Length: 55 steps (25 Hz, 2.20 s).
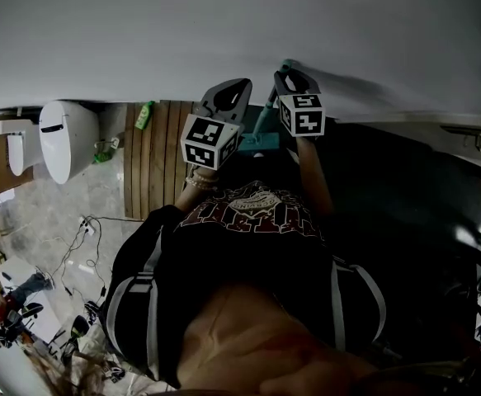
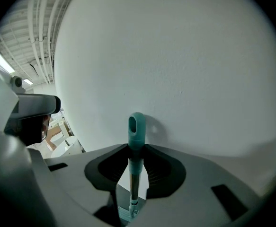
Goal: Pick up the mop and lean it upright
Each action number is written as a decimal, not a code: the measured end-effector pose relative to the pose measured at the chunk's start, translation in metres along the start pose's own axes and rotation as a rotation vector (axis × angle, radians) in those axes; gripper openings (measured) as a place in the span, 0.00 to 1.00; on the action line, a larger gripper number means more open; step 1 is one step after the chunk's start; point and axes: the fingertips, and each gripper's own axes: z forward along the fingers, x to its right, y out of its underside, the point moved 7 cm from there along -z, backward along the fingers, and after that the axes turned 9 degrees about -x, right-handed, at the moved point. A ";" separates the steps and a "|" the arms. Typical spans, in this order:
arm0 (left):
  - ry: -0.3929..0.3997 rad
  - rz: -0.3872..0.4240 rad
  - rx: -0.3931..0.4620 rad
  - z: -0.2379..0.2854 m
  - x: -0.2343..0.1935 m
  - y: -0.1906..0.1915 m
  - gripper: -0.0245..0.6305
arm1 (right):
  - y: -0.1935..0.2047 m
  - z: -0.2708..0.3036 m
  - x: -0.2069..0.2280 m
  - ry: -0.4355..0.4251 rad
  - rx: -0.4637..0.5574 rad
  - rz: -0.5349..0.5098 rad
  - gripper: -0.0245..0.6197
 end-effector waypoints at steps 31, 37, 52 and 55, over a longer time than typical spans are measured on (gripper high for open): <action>0.049 0.020 0.002 -0.004 0.020 0.003 0.11 | 0.010 -0.049 -0.004 0.016 0.101 0.033 0.09; 0.065 0.026 0.001 -0.006 0.026 0.003 0.11 | 0.012 -0.067 -0.009 0.024 0.121 0.046 0.07; 0.086 0.042 0.002 -0.013 0.042 0.007 0.11 | 0.016 -0.107 -0.029 -0.002 0.149 0.036 0.07; 0.086 0.043 0.004 -0.014 0.045 0.009 0.11 | 0.020 -0.115 -0.033 -0.018 0.145 0.031 0.07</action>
